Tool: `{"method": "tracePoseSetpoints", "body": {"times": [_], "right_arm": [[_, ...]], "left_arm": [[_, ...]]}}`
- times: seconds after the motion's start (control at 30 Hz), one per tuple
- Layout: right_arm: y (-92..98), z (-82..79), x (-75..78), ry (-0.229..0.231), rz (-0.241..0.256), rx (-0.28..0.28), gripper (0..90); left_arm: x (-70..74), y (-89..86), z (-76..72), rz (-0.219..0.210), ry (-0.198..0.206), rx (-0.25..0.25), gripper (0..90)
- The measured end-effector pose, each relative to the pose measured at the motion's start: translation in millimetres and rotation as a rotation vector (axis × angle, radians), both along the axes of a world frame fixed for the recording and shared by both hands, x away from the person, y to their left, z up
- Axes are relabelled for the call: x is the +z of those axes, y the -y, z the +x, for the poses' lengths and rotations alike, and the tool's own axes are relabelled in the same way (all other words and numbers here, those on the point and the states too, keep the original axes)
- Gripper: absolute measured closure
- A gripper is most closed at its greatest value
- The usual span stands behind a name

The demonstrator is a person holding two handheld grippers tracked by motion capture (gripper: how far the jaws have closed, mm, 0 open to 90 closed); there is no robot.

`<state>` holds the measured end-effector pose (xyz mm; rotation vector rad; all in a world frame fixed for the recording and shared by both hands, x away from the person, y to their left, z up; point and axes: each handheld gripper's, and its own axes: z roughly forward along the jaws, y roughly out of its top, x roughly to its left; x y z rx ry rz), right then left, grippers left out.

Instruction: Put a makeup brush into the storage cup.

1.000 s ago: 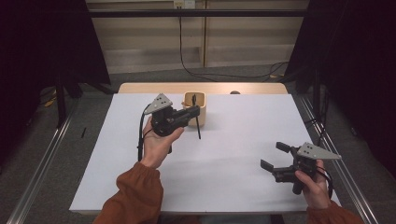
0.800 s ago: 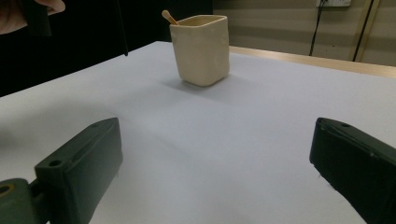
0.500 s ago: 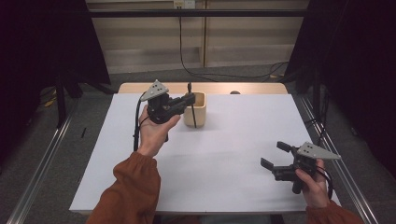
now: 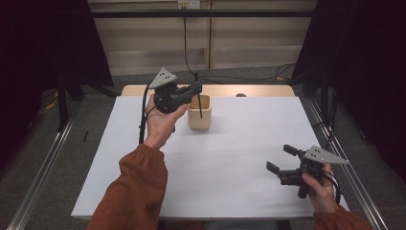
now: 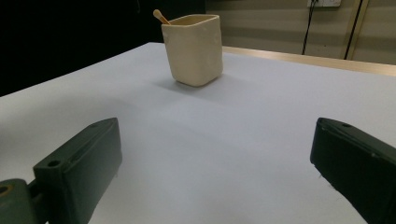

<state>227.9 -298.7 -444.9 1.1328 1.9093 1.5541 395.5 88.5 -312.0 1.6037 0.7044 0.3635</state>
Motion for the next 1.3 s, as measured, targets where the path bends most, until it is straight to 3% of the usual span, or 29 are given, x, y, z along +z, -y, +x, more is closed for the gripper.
{"method": "tracePoseSetpoints", "body": {"times": [0.27,0.63,0.97,1.3], "right_arm": [[-0.4,-0.4,-0.3,0.007,-0.003,0.004,1.9],[-1.8,-1.0,-0.5,0.008,0.003,0.017,1.2],[-1.6,-2.0,-0.2,0.012,0.002,0.014,0.3],[-2.0,-1.4,-0.9,0.008,0.002,0.022,0.3]], "left_arm": [[-6.3,-3.6,17.5,0.005,0.004,0.029,85.6],[2.9,3.9,34.7,0.024,0.015,0.051,85.5],[-11.1,5.6,51.1,0.034,0.004,0.082,85.5],[-15.9,8.8,54.4,0.045,-0.002,0.084,85.4]]}}
